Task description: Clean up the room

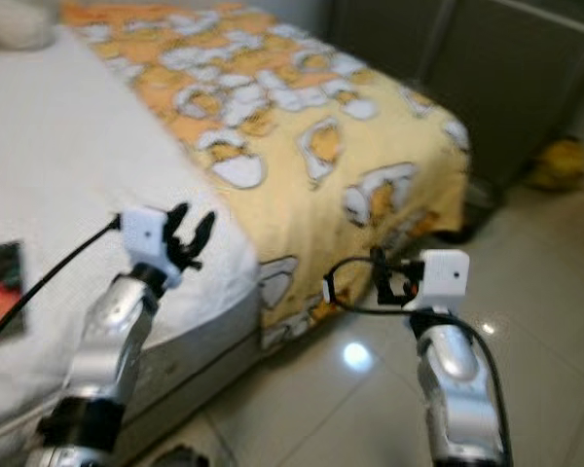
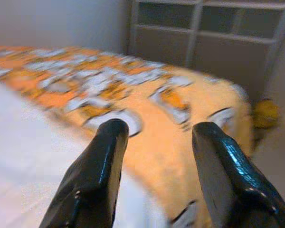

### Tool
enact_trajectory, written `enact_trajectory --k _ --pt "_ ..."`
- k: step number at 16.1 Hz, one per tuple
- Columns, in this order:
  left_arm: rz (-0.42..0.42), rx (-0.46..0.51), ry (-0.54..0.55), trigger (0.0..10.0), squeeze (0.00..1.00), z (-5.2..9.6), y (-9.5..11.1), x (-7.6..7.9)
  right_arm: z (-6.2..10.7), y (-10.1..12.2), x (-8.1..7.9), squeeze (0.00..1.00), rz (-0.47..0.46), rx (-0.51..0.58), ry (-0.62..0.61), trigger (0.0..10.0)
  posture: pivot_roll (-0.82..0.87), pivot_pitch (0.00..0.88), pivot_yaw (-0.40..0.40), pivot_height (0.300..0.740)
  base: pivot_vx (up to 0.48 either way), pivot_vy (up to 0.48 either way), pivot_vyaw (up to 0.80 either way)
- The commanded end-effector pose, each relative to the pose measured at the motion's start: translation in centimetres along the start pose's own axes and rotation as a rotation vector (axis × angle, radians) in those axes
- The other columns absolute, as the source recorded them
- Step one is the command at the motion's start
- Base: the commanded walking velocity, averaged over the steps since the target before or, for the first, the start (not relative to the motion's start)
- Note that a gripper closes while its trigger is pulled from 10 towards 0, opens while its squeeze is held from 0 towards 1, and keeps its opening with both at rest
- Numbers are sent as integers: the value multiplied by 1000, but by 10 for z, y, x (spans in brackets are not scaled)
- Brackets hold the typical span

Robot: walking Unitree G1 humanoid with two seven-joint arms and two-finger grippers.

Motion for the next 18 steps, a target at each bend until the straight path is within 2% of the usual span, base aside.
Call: enact_trajectory --k 1,2,3,4,5,8,10,12,14,15,16,17,18 --pt "11 -5 10 10000 0 -4 4 8 1 1 10 0 13 11 -46 10000 54 0 -40 740 0 -480 675" --pt "64 -51 65 10000 0 -4 -3 8 1 -1 10 0 25 16 -51 10000 47 0 -39 740 0 -480 650" --pt "45 -101 117 10000 0 -2 -9 7 3 -3 9 0 31 17 -49 10000 35 0 -40 740 0 -480 631" --pt "32 -111 122 10000 0 -1 -10 7 4 -4 8 0 34 16 -48 10000 34 0 -39 740 0 -480 631" --pt "15 -163 169 10000 0 8 -19 3 9 -10 9 0 43 2 -45 10000 33 0 -29 740 0 -480 606" --pt "-31 -238 190 10000 0 22 -31 0 15 -17 8 0 29 -8 -63 10000 37 0 -32 740 0 -480 600" --pt "-36 -262 214 10000 0 22 -35 -4 18 -24 2 0 19 -34 -44 10000 43 0 -36 740 0 0 591" --pt "-53 -250 233 10000 0 16 -31 -10 20 -33 -6 0 17 -64 -2 10000 42 0 -36 740 0 0 594" --pt "-83 -235 224 10000 0 15 -29 -11 18 -32 -7 0 11 -62 4 10000 49 0 -30 740 0 0 594" --pt "-101 -221 226 10000 0 18 -30 -12 16 -30 -4 0 10 -53 4 10000 54 0 -29 740 0 0 594" --pt "-152 -225 237 10000 0 25 -32 -15 18 -26 -2 0 6 -29 -2 10000 52 0 -25 740 0 0 594" --pt "-159 -218 247 10000 1000 29 -34 -18 22 -26 -2 0 20 -15 4 10000 54 0 -16 740 0 0 594" --pt "-122 -224 250 10000 1000 30 -35 -19 26 -28 -3 0 47 -13 15 10000 60 0 -9 740 0 0 594"
Point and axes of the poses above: a point about 5 cm out from each wrist's last joint towards the gripper, its own z axis pointing back from the gripper into the wrist, its own y axis along the axis of the wrist's last joint, x = y × z, the point moved 2 cm from there along -z, pointing out of the wrist towards the gripper, and after that the axes turned 12 degrees about -z, right-handed, at the moved point
